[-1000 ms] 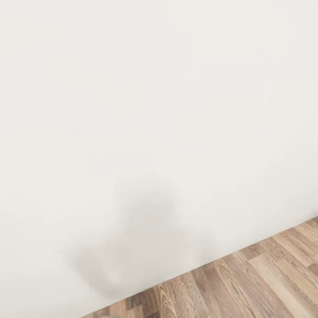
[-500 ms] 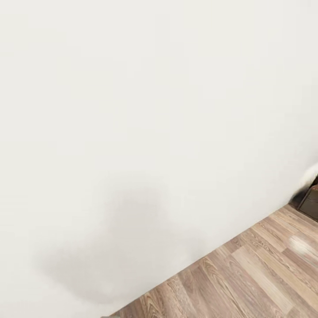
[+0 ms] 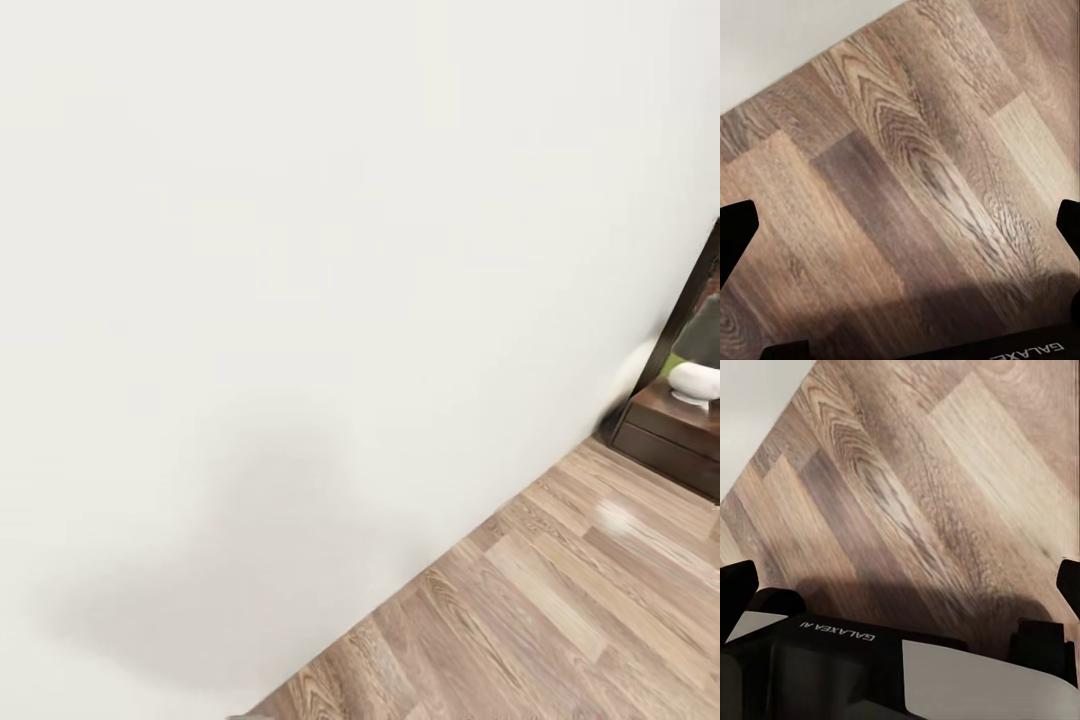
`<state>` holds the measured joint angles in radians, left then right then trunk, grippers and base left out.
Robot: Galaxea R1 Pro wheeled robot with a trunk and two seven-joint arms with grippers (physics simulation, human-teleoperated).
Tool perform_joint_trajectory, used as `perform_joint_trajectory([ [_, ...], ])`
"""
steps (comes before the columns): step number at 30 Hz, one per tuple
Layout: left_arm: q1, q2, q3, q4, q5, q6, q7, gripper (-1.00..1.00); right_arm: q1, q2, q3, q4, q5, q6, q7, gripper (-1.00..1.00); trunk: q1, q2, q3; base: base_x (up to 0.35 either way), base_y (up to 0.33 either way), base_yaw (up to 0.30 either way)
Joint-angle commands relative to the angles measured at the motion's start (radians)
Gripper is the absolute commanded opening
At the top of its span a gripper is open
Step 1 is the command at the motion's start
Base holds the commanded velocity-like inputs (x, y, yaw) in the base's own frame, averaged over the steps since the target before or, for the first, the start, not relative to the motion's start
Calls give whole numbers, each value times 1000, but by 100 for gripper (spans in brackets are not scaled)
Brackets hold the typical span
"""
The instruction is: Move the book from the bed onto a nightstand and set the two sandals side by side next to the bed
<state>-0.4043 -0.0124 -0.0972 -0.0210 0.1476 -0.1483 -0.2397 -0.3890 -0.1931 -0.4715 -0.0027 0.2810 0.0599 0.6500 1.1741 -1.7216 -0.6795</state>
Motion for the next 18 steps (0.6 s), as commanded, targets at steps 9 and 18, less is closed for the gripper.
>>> perform_joint_trajectory([
  [9, -1, 0, -8, 2, 10, -4, -3, 100, -1, 0, -9, 0, 6, 6, 3, 100, 0, 0, -4, 0, 0, -286],
  [18, -1, 0, -8, 1, 10, -4, -3, 100, -1, 0, -9, 0, 6, 7, 3, 100, 0, 0, -8, 211, 0, -286],
])
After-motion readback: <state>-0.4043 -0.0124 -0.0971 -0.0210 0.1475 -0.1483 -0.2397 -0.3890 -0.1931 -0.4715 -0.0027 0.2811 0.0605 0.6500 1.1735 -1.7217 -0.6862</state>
